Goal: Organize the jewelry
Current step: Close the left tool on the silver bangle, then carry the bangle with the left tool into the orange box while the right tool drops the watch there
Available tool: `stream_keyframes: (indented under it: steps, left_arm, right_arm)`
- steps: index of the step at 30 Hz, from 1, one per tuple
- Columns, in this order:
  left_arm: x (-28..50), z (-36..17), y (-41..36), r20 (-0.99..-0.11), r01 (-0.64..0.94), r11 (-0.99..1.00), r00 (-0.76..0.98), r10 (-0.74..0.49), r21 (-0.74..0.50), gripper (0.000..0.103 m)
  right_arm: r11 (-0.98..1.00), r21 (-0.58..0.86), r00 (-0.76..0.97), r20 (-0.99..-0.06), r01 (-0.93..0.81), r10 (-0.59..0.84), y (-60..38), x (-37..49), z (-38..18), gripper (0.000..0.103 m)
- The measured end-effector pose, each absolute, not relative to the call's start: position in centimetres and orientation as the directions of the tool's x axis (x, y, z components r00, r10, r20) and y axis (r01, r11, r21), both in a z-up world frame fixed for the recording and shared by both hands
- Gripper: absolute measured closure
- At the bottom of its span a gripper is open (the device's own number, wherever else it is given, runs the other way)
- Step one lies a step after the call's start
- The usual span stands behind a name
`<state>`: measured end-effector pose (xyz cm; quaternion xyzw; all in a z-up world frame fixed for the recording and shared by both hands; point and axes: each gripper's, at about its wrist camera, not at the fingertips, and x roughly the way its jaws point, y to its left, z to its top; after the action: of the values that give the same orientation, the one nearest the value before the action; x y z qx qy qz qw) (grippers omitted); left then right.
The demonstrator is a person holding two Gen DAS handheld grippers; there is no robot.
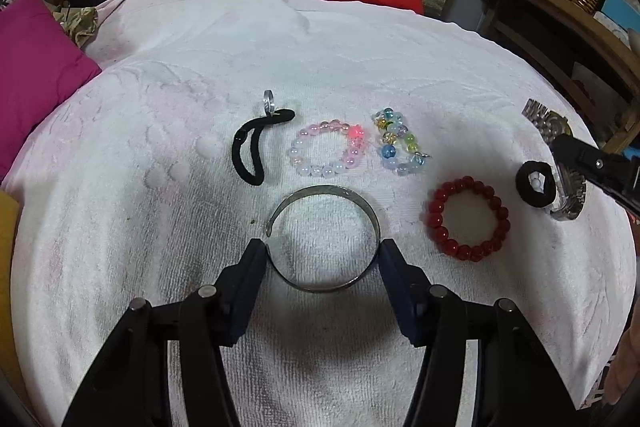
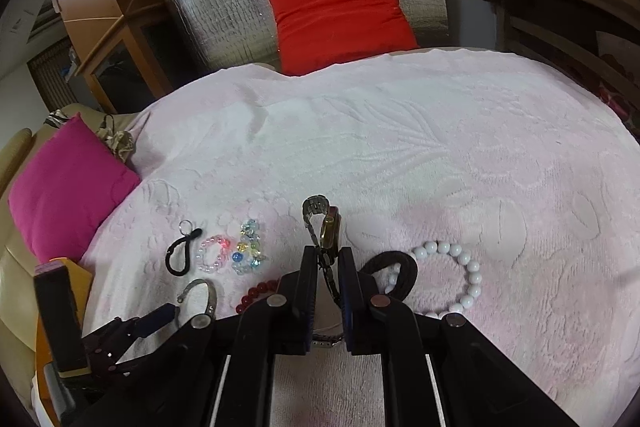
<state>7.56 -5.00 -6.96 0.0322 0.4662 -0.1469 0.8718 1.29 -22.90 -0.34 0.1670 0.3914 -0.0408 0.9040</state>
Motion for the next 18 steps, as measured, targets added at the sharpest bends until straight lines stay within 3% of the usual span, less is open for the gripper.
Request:
stream_keyframes:
  steps: [11,18]
  left_arm:
    - [6.0,-5.0,-2.4,-0.802,0.256,0.964,0.562,-0.203,-0.065,0.043]
    - [3.6,-2.0,0.9,-0.752,0.177,0.982,0.640,-0.160,-0.058,0.043]
  right_arm:
    - [0.926,0.252,0.675,-0.738,0.283,-0.005,-22.5,0.1,-1.8,0.091]
    - [0.945,0.229,0.659,-0.752,0.234,0.019,-18.5,-1.9,-2.2,0.091]
